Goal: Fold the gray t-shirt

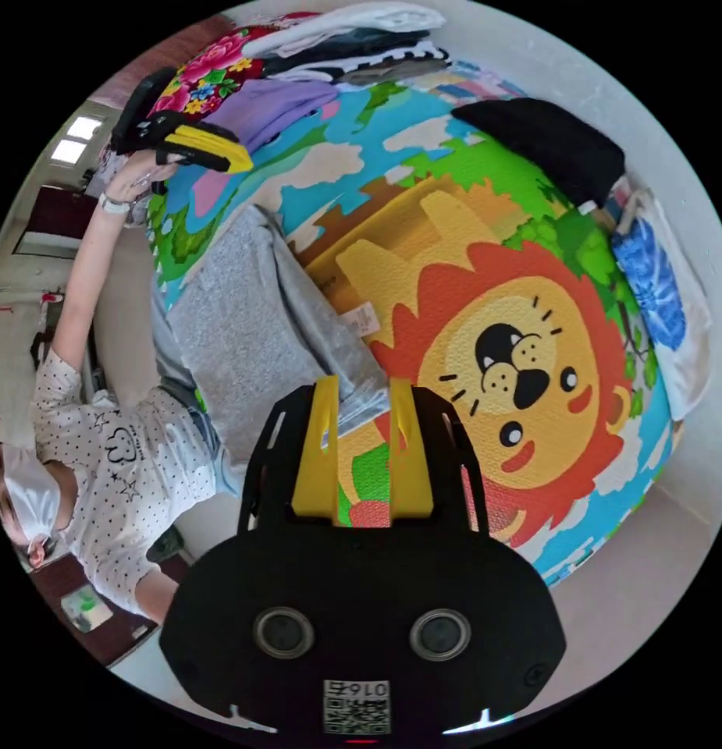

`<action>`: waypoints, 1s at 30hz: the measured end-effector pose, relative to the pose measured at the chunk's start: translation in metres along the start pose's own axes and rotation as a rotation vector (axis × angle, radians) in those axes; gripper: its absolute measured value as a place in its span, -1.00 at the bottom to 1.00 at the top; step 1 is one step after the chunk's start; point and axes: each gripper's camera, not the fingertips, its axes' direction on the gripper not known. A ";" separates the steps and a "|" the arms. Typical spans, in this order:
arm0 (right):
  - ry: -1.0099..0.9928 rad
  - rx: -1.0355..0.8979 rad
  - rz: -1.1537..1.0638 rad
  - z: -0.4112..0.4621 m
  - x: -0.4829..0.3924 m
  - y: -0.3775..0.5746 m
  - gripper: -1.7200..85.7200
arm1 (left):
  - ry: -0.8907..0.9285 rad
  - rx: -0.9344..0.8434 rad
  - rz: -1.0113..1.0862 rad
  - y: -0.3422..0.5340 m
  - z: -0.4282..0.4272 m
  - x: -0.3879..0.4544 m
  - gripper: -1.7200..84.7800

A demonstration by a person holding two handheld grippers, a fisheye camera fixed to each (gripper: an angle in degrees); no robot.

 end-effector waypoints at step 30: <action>0.113 0.271 -0.196 0.073 -0.238 -0.102 -0.90 | -0.001 0.414 -0.014 0.285 0.183 0.207 -0.93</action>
